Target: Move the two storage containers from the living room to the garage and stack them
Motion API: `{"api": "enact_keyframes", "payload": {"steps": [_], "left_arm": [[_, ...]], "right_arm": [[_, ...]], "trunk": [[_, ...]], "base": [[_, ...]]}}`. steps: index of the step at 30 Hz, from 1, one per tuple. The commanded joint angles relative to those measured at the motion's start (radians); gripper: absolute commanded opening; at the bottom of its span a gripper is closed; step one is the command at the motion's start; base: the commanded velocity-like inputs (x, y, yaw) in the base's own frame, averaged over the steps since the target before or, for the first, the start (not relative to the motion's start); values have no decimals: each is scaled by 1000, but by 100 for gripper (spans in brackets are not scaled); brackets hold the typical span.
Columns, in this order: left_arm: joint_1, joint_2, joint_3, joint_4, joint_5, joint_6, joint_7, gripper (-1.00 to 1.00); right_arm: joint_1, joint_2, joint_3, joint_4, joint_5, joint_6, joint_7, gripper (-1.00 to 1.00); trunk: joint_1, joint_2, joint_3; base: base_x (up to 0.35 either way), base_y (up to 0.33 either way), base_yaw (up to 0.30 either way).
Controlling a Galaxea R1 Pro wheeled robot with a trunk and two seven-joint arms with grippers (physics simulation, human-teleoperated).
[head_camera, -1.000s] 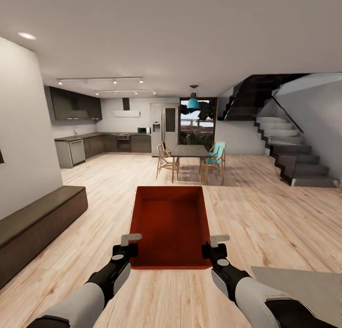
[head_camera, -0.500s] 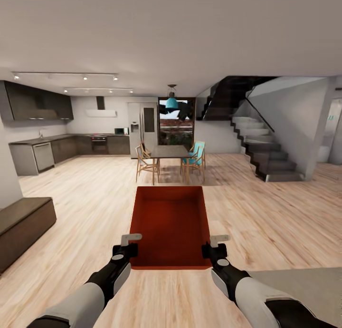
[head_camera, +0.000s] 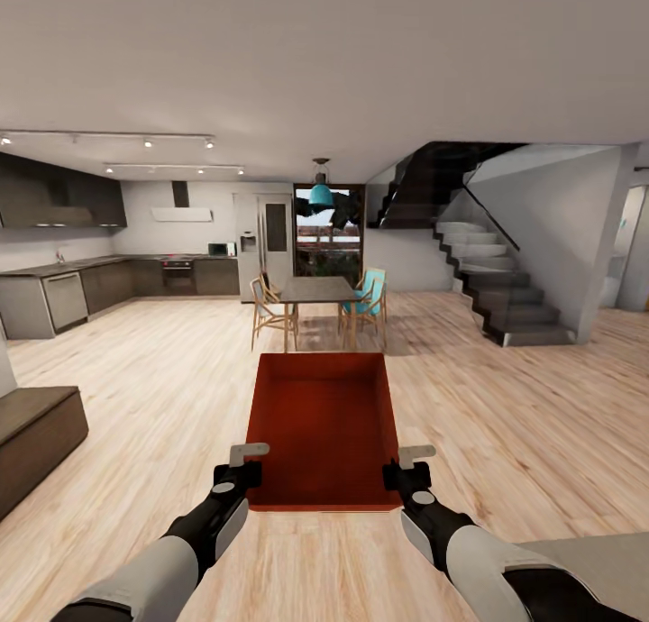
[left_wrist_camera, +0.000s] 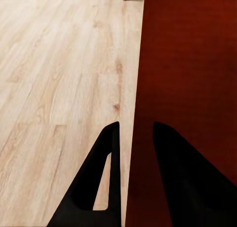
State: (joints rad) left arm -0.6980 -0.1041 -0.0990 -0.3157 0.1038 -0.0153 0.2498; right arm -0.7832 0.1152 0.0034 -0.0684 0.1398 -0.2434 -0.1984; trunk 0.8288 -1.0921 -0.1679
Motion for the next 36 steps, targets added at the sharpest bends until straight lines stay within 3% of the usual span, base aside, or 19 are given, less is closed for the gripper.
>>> {"api": "enact_keyframes", "payload": {"steps": [1,26,36], "left_arm": [[-1,1,12,-3,-9,-43,23,-100],[-1,1,12,-3,-9,-43,23,-100],[-1,2,11,-3,-9,-43,23,-100]], "right_arm": [[-1,0,-34,4,-6,-4,-10,-100],[0,0,-33,4,-6,-4,-10,-100],[0,0,-33,4,-6,-4,-10,-100]], "trunk": [[1,-1,-1],[1,-1,-1],[1,-1,-1]], "base": [[322,107,0],[322,106,0],[322,95,-230]]}}
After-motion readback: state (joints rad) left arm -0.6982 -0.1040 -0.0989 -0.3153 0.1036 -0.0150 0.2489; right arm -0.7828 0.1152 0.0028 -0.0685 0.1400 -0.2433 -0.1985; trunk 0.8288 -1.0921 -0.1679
